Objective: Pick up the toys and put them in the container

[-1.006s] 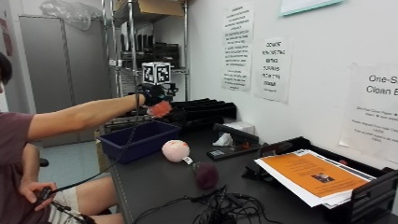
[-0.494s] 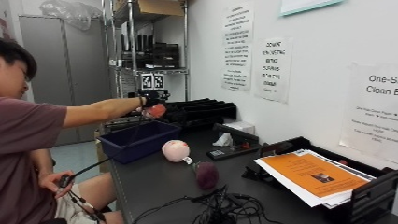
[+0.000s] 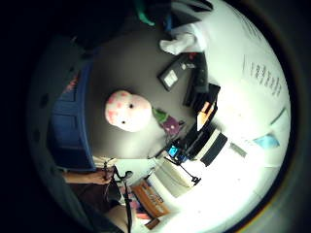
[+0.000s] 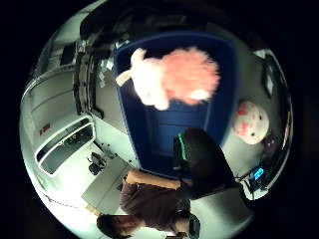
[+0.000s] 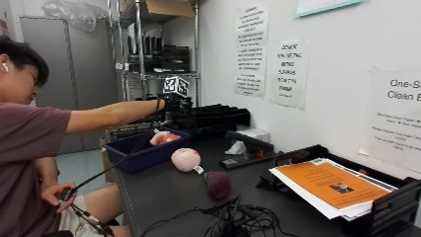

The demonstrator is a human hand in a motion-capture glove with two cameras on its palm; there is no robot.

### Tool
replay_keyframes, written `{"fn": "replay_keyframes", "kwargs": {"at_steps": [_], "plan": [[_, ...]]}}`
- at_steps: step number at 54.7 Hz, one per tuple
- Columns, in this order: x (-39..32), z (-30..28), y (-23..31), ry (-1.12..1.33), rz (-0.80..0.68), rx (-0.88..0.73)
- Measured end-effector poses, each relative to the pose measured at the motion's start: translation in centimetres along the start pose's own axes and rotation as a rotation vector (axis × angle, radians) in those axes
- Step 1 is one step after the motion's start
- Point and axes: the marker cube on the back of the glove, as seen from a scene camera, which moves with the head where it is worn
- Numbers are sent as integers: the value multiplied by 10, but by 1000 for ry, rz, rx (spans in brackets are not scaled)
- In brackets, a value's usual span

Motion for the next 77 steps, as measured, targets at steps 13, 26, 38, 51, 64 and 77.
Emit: {"fn": "replay_keyframes", "kwargs": {"at_steps": [13, 26, 38, 51, 64, 77], "plan": [[50, -10, 21, -3, 119, 5], [53, 116, -5, -10, 91, -180], [72, 210, -17, -104, 185, 115], [74, 212, -24, -378, 278, 476], [82, 134, 2, -350, 237, 439], [88, 33, 61, -218, 217, 470]]}}
